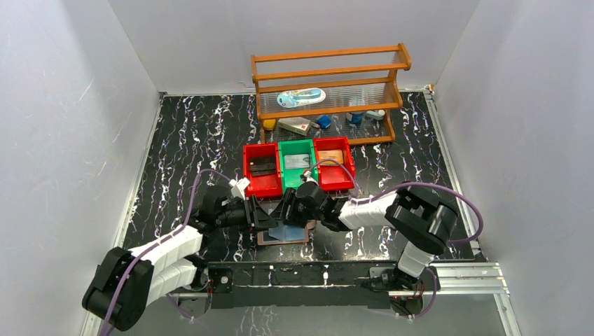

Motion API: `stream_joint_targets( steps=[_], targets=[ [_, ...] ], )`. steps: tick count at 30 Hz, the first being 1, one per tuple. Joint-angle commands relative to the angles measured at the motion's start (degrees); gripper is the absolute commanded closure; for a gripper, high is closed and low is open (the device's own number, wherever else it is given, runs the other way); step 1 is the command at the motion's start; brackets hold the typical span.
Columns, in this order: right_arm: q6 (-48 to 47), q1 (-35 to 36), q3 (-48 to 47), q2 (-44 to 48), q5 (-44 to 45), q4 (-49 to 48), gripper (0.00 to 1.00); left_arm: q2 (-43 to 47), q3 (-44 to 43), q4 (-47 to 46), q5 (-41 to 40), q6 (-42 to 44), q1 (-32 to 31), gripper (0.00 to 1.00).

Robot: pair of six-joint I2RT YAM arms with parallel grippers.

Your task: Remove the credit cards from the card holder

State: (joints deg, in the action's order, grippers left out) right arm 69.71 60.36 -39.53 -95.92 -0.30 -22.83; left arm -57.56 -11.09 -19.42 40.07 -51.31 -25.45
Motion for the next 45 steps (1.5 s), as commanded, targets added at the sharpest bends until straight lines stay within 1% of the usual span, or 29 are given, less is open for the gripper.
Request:
stream_joint_targets(
  steps=[1, 5, 9, 11, 14, 19, 22, 26, 30, 34, 38, 43, 45],
  targets=[
    [-2.4, -0.2, -0.6, 2.3, -2.1, 3.8, 0.35, -1.7, -3.9, -3.6, 3.2, 1.3, -2.4, 0.55],
    [-3.3, -0.2, -1.5, 4.0, -2.1, 4.9, 0.28, -2.7, -6.1, -2.2, 1.7, 3.3, -3.6, 0.55],
    [-3.3, -0.2, -1.1, 6.0, -1.5, 5.4, 0.22, -4.8, -7.0, -4.4, 2.0, 3.3, -5.3, 0.54],
    [-3.2, -0.2, -1.0, 7.0, -0.9, 6.0, 0.21, -6.3, -7.6, -5.0, 1.8, 3.4, -6.5, 0.54],
    [-3.1, -0.2, -1.2, 8.9, 1.2, 9.4, 0.18, -8.3, -8.5, -5.6, 0.7, 3.6, -8.7, 0.53],
    [-2.7, -0.2, -1.7, 13.0, 8.0, 19.2, 0.16, -10.0, -9.5, -6.6, -2.1, 3.3, -11.3, 0.52],
    [-2.2, -0.2, -1.1, 16.1, 11.7, 23.3, 0.16, -10.8, -9.9, -6.9, -2.3, 3.3, -12.1, 0.51],
    [-1.7, -0.2, 0.3, 20.1, 14.8, 25.8, 0.17, -11.8, -10.1, -6.5, -2.1, 3.7, -12.5, 0.5],
    [-1.7, -0.2, 1.2, 22.7, 16.2, 26.6, 0.19, -11.5, -10.0, -5.8, -3.0, 3.8, -12.7, 0.49],
    [-1.7, -0.2, 1.8, 23.9, 15.7, 26.0, 0.26, -10.9, -10.8, -3.5, -3.5, 4.8, -12.7, 0.47],
    [-1.9, -0.2, 2.4, 23.7, 14.5, 24.2, 0.34, -8.8, -12.1, 1.6, -5.7, 7.2, -12.7, 0.46],
    [-2.0, -0.1, 2.2, 22.5, 13.0, 23.0, 0.35, -1.8, -13.2, 12.6, -14.3, 10.4, -12.7, 0.41],
    [-2.2, -0.1, 2.2, 22.2, 12.6, 22.2, 0.35, 1.1, -13.5, 16.5, -17.6, 11.5, -12.6, 0.37]
  ],
)
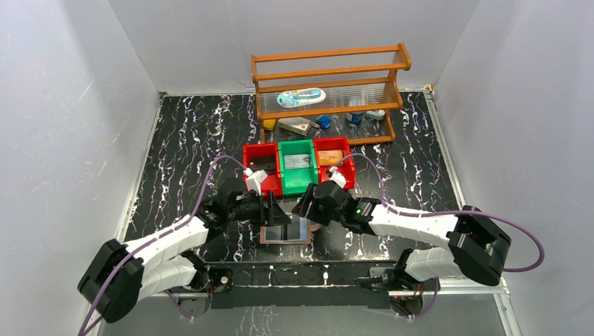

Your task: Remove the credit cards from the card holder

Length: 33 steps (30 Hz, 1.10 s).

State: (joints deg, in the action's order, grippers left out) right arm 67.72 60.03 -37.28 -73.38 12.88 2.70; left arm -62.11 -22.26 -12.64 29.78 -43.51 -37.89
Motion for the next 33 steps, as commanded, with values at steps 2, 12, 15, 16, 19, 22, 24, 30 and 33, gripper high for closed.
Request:
stream_joint_targets(
  steps=[2, 12, 15, 16, 19, 22, 24, 30, 33],
  targets=[
    [-0.8, 0.2, -0.1, -0.9, -1.5, -4.5, 0.35, 8.0, -2.6, 13.2, -10.6, 4.6, -0.2, 0.33],
    [-3.3, 0.2, -0.9, -6.2, -7.8, -10.3, 0.31, 17.2, -5.3, 27.9, -32.1, 2.1, -0.1, 0.03],
    [-2.1, 0.2, 1.3, -8.3, -9.3, -14.5, 0.3, 18.2, -6.8, 31.1, -34.8, 2.9, -0.1, 0.02],
    [-1.7, 0.2, 1.9, -9.0, -9.7, -15.2, 0.3, 18.3, -7.4, 32.0, -35.1, 3.5, -0.1, 0.02],
    [-0.7, 0.3, 2.6, -11.1, -10.6, -16.4, 0.31, 17.9, -9.5, 34.6, -35.5, 3.9, -0.1, 0.02],
    [-0.3, 0.2, 2.7, -11.9, -9.1, -15.0, 0.35, 17.3, -11.4, 36.9, -36.3, 3.0, -0.1, 0.02],
    [0.6, 0.5, 2.4, -11.3, -4.6, -10.9, 0.38, 16.9, -12.1, 37.6, -35.4, 4.2, -0.1, 0.02],
    [1.0, 0.7, 4.0, -10.4, -0.2, -7.9, 0.43, 16.5, -10.5, 32.7, -23.7, 8.0, -0.1, 0.02],
    [0.7, 0.7, 3.5, -10.4, -0.7, -7.5, 0.44, 16.5, -8.4, 29.2, -20.8, 6.0, -0.1, 0.03]
  ],
)
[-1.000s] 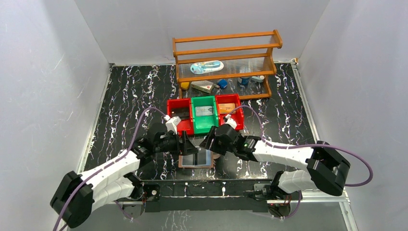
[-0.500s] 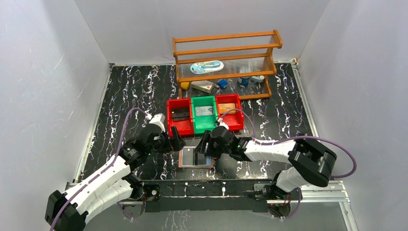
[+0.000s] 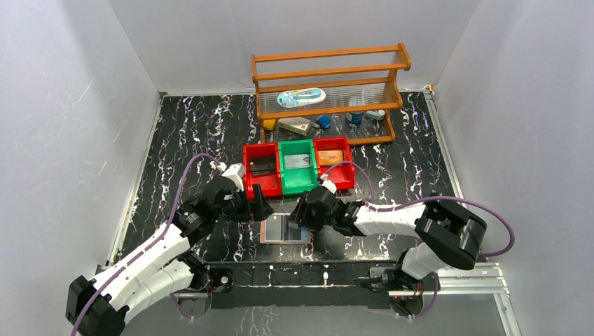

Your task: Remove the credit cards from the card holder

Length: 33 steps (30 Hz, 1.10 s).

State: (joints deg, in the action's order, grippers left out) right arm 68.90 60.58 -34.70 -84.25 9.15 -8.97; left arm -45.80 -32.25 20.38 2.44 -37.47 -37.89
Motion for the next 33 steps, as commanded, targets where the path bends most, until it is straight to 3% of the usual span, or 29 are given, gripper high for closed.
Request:
stream_joint_targets(
  steps=[1, 15, 33],
  targets=[
    [-0.7, 0.2, 0.8, 0.8, 2.9, 4.0, 0.44, 0.0, 2.1, -4.7, 7.5, -0.5, -0.1, 0.04],
    [-0.5, 0.1, 4.3, 3.1, 0.7, 0.1, 0.48, -14.0, 3.1, -20.4, 21.9, -3.5, -0.1, 0.2],
    [1.0, 0.2, 6.8, 3.8, 1.1, -1.0, 0.5, -23.1, 7.4, -28.2, 24.4, -6.8, -0.1, 0.29]
  ],
)
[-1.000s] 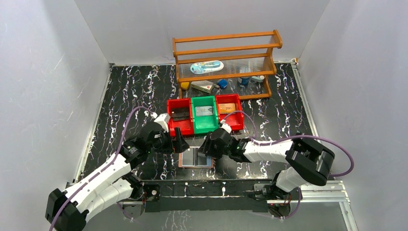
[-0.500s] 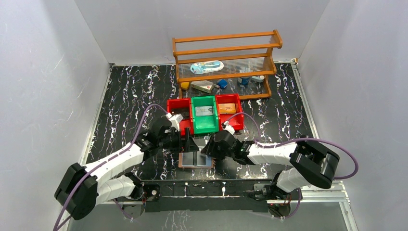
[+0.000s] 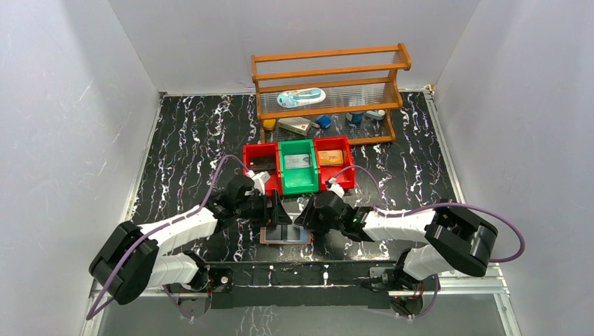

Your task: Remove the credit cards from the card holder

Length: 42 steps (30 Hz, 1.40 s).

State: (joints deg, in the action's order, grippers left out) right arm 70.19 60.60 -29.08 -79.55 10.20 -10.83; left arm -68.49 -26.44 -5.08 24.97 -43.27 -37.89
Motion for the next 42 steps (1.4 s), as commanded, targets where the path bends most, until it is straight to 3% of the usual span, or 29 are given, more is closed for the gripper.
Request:
stream_joint_targets(
  steps=[1, 11, 27, 42],
  targets=[
    [-0.3, 0.1, 1.1, -1.3, -0.1, 0.6, 0.5, -0.5, 2.0, -3.2, 1.8, -1.1, -0.1, 0.3],
    [-0.3, 0.1, 0.9, -3.2, -1.3, -0.7, 0.5, -3.0, 3.4, -6.4, 2.3, -2.1, -0.1, 0.35],
    [-0.1, 0.1, 0.4, -3.7, -1.4, -0.3, 0.5, -1.8, 4.0, -8.7, 4.6, -3.2, -0.1, 0.63],
    [-0.3, 0.1, 0.8, -3.1, -1.3, -0.6, 0.5, -5.4, 5.4, -11.6, 4.8, -4.7, -0.1, 0.66]
  ],
)
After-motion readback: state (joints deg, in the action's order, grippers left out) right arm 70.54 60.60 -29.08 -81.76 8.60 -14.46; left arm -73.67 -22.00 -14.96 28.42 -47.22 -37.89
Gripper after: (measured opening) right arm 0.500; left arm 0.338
